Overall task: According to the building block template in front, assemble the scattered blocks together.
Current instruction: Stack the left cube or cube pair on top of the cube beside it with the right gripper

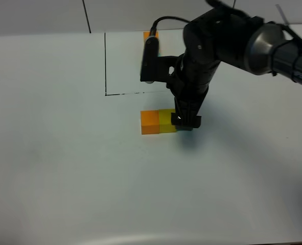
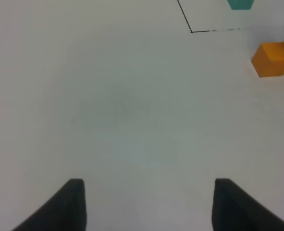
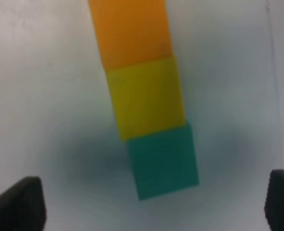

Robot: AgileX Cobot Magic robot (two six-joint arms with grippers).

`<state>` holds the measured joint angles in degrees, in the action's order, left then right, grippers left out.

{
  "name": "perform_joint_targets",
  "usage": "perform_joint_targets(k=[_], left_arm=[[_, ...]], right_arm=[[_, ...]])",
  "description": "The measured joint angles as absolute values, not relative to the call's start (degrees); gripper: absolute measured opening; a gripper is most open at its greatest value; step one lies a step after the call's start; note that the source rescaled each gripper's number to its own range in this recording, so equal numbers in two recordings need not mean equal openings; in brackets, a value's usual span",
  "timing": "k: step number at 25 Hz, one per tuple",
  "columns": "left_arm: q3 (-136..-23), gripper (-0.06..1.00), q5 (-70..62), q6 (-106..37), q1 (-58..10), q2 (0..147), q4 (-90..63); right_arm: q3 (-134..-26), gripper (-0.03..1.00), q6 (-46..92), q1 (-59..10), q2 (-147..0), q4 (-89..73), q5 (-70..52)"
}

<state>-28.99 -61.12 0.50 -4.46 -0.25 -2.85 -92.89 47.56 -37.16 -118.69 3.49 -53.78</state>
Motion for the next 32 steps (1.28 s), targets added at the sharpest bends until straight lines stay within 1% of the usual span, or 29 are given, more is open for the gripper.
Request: perform_joint_targets(k=[4, 7, 10, 11, 13, 14, 15, 17, 18, 24, 27, 29, 32], left_arm=[[-29.0, 0.25, -61.1, 0.5, -4.5, -0.3, -2.9], [-29.0, 0.25, -61.1, 0.5, -4.5, -0.3, -2.9], [-29.0, 0.25, -61.1, 0.5, -4.5, -0.3, -2.9], [-29.0, 0.25, -61.1, 0.5, -4.5, -0.3, -2.9], [-29.0, 0.25, -61.1, 0.5, -4.5, -0.3, -2.9], [-29.0, 0.25, -61.1, 0.5, -4.5, -0.3, -2.9], [-29.0, 0.25, -61.1, 0.5, -4.5, -0.3, -2.9], [-29.0, 0.25, -61.1, 0.5, -4.5, -0.3, -2.9], [-29.0, 0.25, -61.1, 0.5, -4.5, -0.3, -2.9], [-29.0, 0.25, -61.1, 0.5, -4.5, -0.3, -2.9], [-29.0, 0.25, -61.1, 0.5, -4.5, -0.3, -2.9], [-29.0, 0.25, -61.1, 0.5, -4.5, -0.3, -2.9], [-29.0, 0.25, -61.1, 0.5, -4.5, -0.3, -2.9]], right_arm=[[-99.2, 0.82, 50.6, -37.7, -125.9, 2.8, -57.3], [-101.9, 0.77, 51.0, -37.8, -129.2, 1.9, -57.9], [-102.7, 0.7, 51.0, -38.0, -131.4, 1.7, -57.1], [-102.7, 0.66, 51.0, -38.0, -131.9, 1.7, -57.1], [-102.7, 0.54, 51.0, -38.0, -132.6, 2.0, -57.0], [-102.7, 0.46, 51.0, -38.0, -132.9, 2.1, -57.0], [-102.7, 0.35, 51.0, -38.0, -133.0, 2.4, -57.0], [-102.7, 0.07, 51.0, -38.0, -133.0, 3.1, -56.7], [-102.8, 0.04, 50.9, -38.0, -133.0, 3.3, -56.7], [-104.2, 0.04, 44.4, -38.0, -132.6, 3.8, -57.0], [-104.3, 0.04, 38.8, -38.0, -130.8, 3.6, -57.3], [-104.4, 0.04, 32.4, -38.0, -128.9, 3.4, -57.4], [-104.7, 0.04, 17.9, -38.0, -127.2, 2.6, -58.5]])
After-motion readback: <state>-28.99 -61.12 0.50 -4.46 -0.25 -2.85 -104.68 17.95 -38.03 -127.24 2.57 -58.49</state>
